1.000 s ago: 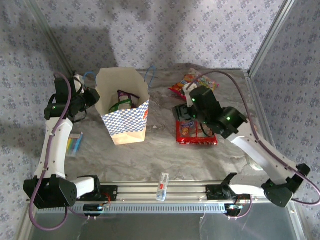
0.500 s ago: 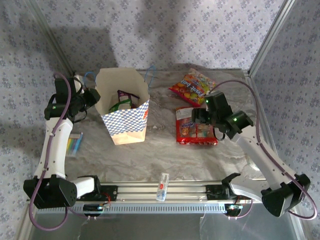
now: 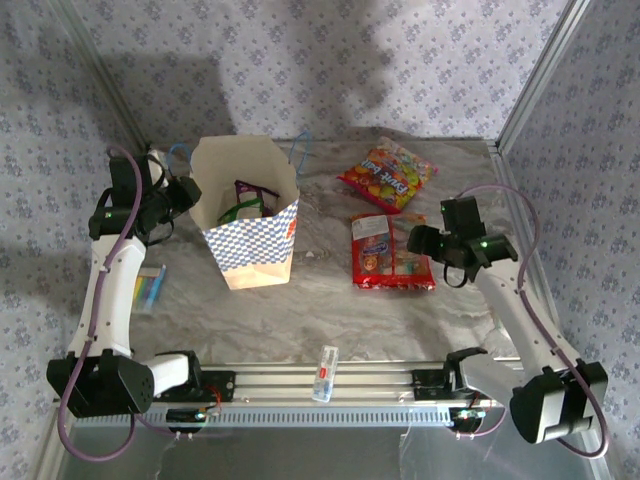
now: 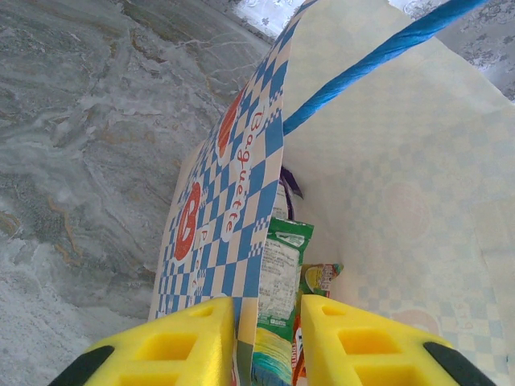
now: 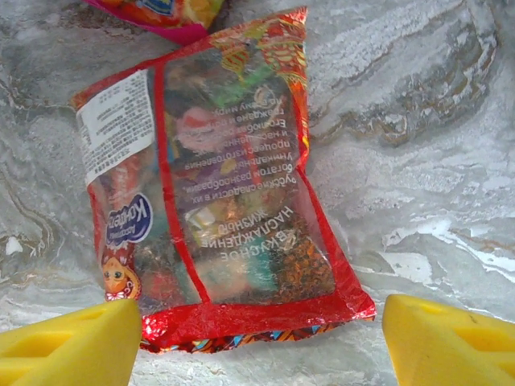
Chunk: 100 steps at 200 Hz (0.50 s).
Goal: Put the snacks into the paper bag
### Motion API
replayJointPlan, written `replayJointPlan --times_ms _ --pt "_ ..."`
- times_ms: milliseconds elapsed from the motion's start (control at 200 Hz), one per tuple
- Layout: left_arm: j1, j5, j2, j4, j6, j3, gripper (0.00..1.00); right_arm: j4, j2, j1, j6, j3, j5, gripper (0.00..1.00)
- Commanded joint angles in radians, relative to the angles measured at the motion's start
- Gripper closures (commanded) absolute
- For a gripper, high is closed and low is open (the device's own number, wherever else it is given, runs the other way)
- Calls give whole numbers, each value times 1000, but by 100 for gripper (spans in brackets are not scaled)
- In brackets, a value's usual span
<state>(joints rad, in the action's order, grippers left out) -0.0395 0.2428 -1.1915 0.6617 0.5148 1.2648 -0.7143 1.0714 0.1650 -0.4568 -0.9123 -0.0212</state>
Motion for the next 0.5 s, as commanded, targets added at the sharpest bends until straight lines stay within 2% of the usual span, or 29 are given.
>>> replayJointPlan --times_ms 0,495 --pt "-6 0 10 10 5 22 71 49 1 -41 -7 28 -83 19" --pt "-6 -2 18 41 -7 15 69 179 165 -129 55 64 -198 17"
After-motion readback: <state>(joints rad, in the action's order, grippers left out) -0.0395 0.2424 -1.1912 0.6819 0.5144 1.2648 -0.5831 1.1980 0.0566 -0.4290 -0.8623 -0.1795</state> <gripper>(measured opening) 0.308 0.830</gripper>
